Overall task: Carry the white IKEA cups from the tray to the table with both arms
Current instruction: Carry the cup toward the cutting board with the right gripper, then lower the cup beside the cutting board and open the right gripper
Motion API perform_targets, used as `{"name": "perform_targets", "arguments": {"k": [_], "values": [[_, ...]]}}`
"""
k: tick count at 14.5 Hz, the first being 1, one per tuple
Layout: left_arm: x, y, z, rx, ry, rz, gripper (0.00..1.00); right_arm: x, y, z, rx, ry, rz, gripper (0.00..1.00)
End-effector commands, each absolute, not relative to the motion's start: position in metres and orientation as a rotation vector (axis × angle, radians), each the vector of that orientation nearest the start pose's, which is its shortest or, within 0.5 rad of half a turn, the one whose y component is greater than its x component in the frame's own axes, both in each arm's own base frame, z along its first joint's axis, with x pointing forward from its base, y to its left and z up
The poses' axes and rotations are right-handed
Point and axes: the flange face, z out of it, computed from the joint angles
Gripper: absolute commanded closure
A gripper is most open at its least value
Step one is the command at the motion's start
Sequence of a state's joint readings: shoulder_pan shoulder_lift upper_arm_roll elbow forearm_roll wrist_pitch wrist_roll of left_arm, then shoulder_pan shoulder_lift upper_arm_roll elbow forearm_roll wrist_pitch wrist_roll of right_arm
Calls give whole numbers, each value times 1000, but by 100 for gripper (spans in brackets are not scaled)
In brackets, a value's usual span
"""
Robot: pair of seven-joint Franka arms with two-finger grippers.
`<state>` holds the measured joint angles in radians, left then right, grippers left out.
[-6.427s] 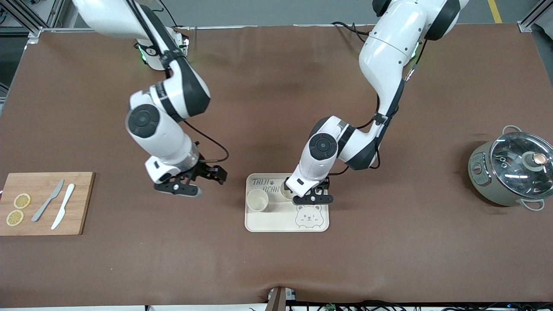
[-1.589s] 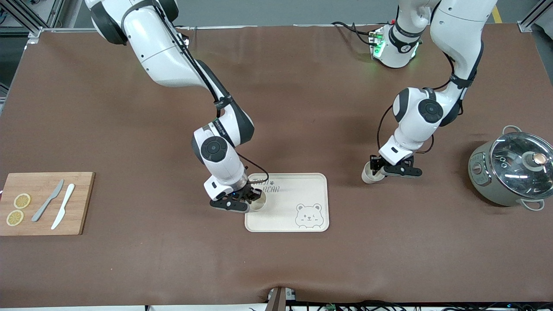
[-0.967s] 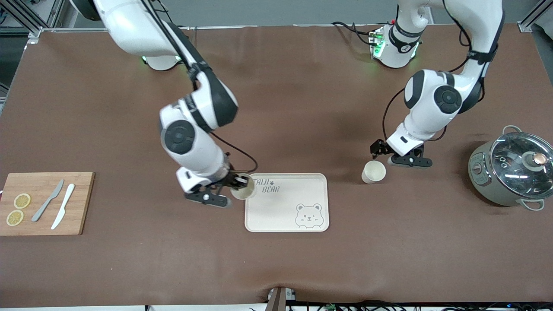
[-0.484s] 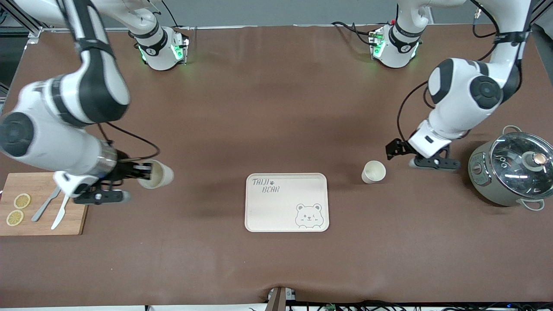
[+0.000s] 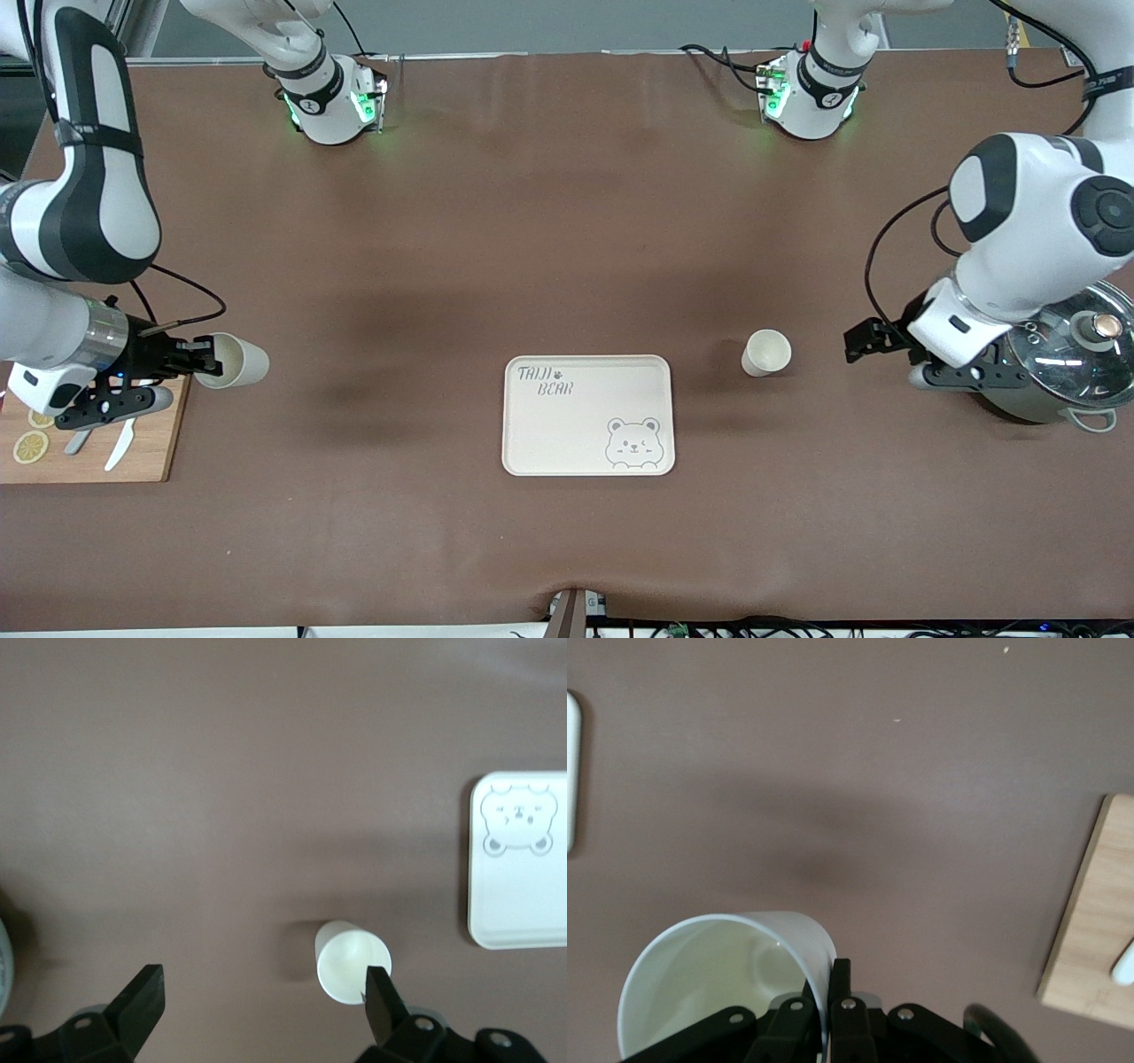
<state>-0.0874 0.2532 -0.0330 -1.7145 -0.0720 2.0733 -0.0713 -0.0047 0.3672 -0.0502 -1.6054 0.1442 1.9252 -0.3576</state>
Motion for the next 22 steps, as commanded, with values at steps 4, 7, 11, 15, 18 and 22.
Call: {"name": "perform_targets", "arguments": {"k": [4, 7, 11, 15, 18, 22], "values": [[655, -68, 491, -3200, 31, -115, 0, 635, -55, 349, -3034, -411, -84, 100], [654, -62, 506, -3166, 43, -126, 0, 633, -59, 333, -3046, -419, -136, 100], [648, -53, 535, -3182, 41, -81, 0, 629, -68, 291, -3071, -431, -220, 100], [636, -84, 554, -3190, 121, -73, 0, 623, -67, 266, -3076, -416, -240, 100], [637, -72, 553, -3170, 91, -61, 0, 620, -64, 250, -3082, -416, -269, 100], [641, -66, 545, -3171, 88, -44, 0, 620, -61, 242, -3084, -420, -287, 100]]}}
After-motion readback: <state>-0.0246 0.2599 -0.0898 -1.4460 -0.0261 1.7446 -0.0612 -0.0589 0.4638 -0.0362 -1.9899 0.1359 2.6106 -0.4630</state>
